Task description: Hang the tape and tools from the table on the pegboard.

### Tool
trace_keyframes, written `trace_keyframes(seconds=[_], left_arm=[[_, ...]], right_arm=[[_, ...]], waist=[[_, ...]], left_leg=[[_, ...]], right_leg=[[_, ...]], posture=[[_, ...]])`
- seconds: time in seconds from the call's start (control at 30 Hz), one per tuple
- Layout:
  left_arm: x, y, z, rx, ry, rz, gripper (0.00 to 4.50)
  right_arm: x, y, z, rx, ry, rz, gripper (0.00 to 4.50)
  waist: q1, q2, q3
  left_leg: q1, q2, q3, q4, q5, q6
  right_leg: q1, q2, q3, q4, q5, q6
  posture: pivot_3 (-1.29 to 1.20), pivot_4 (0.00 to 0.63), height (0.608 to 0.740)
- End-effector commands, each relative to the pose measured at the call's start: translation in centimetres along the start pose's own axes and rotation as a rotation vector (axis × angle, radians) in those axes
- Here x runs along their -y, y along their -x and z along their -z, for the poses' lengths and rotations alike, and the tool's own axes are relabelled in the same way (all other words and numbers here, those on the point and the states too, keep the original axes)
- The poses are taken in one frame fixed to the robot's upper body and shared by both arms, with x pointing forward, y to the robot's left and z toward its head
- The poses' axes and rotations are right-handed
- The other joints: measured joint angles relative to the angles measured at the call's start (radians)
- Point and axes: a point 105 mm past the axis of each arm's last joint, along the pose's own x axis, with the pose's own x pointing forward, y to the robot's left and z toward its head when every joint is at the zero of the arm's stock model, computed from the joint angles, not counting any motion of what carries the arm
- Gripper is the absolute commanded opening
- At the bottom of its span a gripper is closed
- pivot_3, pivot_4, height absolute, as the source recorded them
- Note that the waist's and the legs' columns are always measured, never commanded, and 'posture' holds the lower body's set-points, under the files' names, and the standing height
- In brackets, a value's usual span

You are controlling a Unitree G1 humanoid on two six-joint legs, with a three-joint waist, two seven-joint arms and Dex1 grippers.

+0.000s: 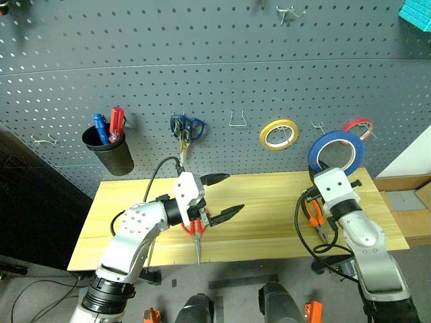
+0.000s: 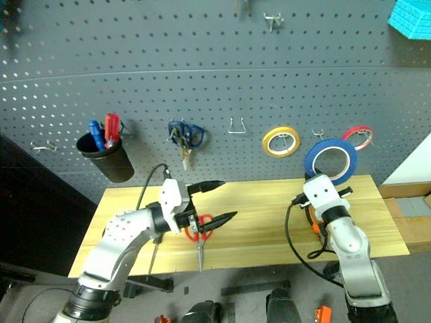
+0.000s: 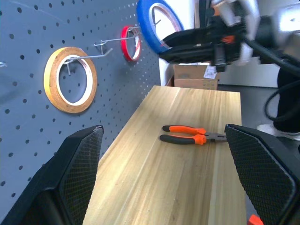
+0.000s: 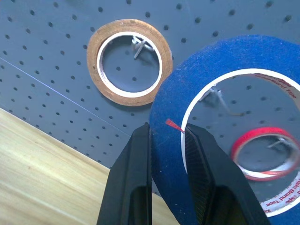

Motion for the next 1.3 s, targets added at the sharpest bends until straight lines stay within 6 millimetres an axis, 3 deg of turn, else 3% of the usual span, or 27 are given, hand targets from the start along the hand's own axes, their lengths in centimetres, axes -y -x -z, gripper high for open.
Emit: trace_keyframes(seconds=[0.03, 0.23, 0.47, 0.6, 0.63, 0.8, 1.03, 1.3], left_arm=[[0.2, -0.1, -1.1, 0.035, -0.025, 0.016, 4.4], [0.0, -0.3, -1.3, 0.044, -0.03, 0.003, 4.4], [0.1, 0.6, 0.2, -0.039, -0.058, 0.012, 4.4], [-0.4, 2.3, 2.2, -0.181, -0.084, 0.091, 4.4], [-0.1, 2.7, 2.7, -0.213, -0.083, 0.123, 4.4], [1.1, 3.8, 4.0, -0.317, -0.096, 0.256, 4.4], [2.1, 3.1, 4.1, -0.294, -0.096, 0.273, 4.4], [2.4, 3.1, 4.3, -0.294, -0.095, 0.265, 4.4]], right_arm=[[1.0, -1.9, -0.5, 0.062, -0.023, -0.022, 0.68], [1.7, -4.3, 0.3, 0.063, -0.038, -0.074, 0.68], [1.3, -1.9, 3.0, -0.043, -0.054, -0.038, 2.91], [-1.2, 1.2, 6.7, -0.265, -0.202, -0.02, 4.31], [-1.9, 1.8, 7.4, -0.324, -0.242, -0.022, 4.46], [-4.4, 2.4, 8.5, -0.538, -0.395, -0.062, 4.46], [-3.9, 1.0, 11.5, -0.705, -0.37, -0.061, 4.46], [-4.1, 0.1, 14.4, -0.801, -0.299, -0.092, 4.46]], waist=[[0.0, 0.0, 0.0], [0.001, 0.0, -0.001], [0.005, 0.0, -0.007], [0.006, 0.0, -0.01], [0.003, 0.001, -0.011], [-0.002, 0.001, -0.011], [-0.001, -0.003, -0.013], [-0.016, -0.003, -0.014]], left_leg=[[0.0, 0.0, 0.0, 0.0, 0.0, 0.0], [0.0, 0.0, 0.0, 0.0, 0.0, 0.0], [-0.001, 0.0, 0.0, -0.001, 0.001, -0.001], [-0.001, 0.0, 0.0, -0.001, 0.0, 0.0], [0.0, 0.0, 0.0, -0.001, 0.0, 0.0], [0.003, 0.001, 0.004, 0.0, 0.0, 0.0], [0.007, 0.015, 0.019, 0.002, 0.002, 0.002], [0.007, 0.017, 0.023, 0.001, 0.002, 0.002]], right_leg=[[0.0, 0.0, 0.0, 0.0, 0.0, 0.0], [0.0, 0.0, 0.0, 0.0, 0.0, -0.001], [-0.001, 0.0, 0.0, -0.001, 0.0, -0.001], [-0.001, 0.0, 0.0, 0.0, 0.0, -0.001], [-0.001, 0.0, 0.0, 0.001, 0.0, -0.001], [-0.001, 0.003, 0.007, 0.001, 0.004, -0.001], [-0.001, 0.016, 0.017, -0.001, 0.011, 0.0], [-0.003, 0.018, 0.021, -0.002, 0.013, -0.003]], posture=[[-0.18, 0.133, 0.74], [-0.17, 0.13, 0.74], [-0.16, 0.125, 0.74], [-0.16, 0.126, 0.74], [-0.16, 0.126, 0.74], [-0.16, 0.13, 0.74], [-0.16, 0.13, 0.74], [-0.15, 0.128, 0.74]])
